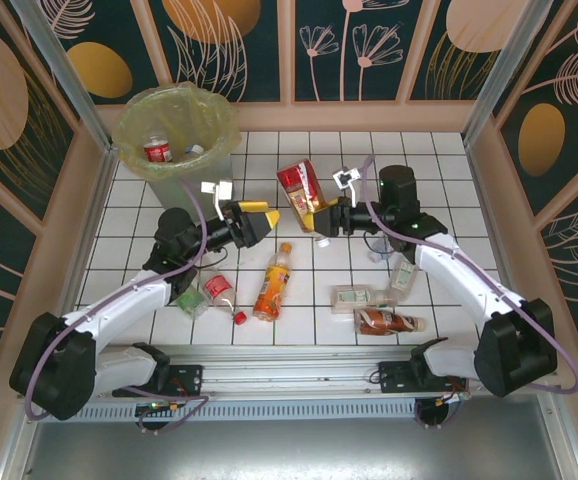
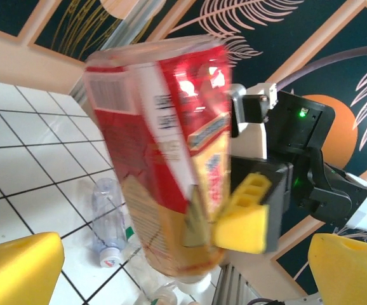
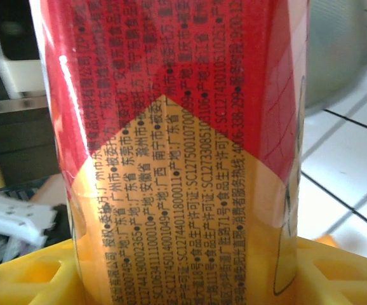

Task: Put the plastic bottles in the bin

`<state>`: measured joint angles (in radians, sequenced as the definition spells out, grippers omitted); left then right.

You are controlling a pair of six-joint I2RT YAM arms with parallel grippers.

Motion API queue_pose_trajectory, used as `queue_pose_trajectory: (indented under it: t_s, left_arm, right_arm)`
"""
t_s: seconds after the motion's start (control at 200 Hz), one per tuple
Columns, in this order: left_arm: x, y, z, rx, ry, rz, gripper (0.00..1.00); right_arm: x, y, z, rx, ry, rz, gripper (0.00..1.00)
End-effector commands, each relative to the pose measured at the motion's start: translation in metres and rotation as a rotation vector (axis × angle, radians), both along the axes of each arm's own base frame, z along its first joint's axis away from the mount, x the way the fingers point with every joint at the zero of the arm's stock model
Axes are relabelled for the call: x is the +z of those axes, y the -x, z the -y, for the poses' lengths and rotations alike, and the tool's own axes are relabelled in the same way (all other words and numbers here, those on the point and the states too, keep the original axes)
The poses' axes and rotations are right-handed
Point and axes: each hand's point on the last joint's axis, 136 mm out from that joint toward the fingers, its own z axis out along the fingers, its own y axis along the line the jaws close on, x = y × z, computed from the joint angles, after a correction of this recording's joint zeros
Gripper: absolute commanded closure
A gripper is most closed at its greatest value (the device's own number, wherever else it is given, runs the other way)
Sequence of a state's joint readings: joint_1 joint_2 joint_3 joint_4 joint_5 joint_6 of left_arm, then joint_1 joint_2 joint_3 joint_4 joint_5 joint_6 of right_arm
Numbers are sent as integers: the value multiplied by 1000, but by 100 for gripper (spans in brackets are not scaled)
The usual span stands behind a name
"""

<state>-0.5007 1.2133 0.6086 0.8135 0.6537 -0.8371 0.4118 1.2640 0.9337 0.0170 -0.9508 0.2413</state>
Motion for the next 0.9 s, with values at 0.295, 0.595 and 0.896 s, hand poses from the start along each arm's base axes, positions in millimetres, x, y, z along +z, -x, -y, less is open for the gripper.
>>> queue_pose_trajectory:
  t_s: [0.295, 0.595, 0.896]
  left_arm:
    - [65, 21, 16, -145, 154, 205, 1]
    - [80, 29, 17, -174, 193, 266, 1]
    - [94, 37, 19, -251, 247, 256, 8]
  right_arm:
    - [48, 54, -6, 259, -172, 38, 38]
    - [55, 74, -14, 349, -186, 49, 38]
    - [46, 75, -20, 367, -165, 34, 39]
